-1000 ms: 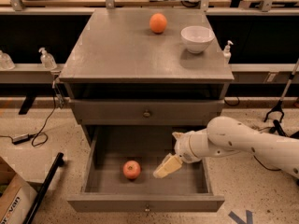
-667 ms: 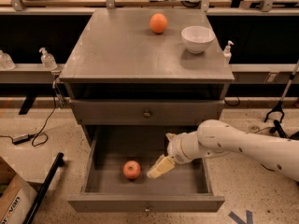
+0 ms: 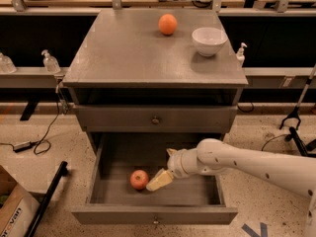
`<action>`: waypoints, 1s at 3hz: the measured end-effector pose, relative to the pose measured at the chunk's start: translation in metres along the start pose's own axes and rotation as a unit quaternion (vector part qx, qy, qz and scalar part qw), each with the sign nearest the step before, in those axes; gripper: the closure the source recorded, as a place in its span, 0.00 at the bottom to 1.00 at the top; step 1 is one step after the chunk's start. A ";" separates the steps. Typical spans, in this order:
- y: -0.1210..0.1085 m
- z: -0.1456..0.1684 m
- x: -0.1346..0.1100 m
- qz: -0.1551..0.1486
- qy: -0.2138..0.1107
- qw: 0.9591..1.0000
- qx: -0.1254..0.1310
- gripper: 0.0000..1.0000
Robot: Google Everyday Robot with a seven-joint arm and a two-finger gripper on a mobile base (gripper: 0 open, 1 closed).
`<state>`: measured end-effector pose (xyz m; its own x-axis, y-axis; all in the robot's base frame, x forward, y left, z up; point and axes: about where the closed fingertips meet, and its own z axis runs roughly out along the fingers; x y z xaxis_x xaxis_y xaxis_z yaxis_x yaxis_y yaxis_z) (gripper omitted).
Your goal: Pick apple from middle drawer and place on counter
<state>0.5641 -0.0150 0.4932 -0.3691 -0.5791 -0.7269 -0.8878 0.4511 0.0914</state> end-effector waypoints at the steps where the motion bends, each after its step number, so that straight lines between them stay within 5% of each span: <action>1: 0.003 -0.011 -0.001 0.000 -0.002 1.000 -0.002 0.00; 3: 0.004 0.037 0.006 -0.002 -0.017 1.000 -0.006 0.00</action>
Offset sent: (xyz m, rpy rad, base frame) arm 0.0053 0.0210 -0.0259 0.0168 -0.0313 -0.0038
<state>0.5683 0.0087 0.4637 -0.3562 -0.5568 -0.7504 -0.8922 0.4413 0.0961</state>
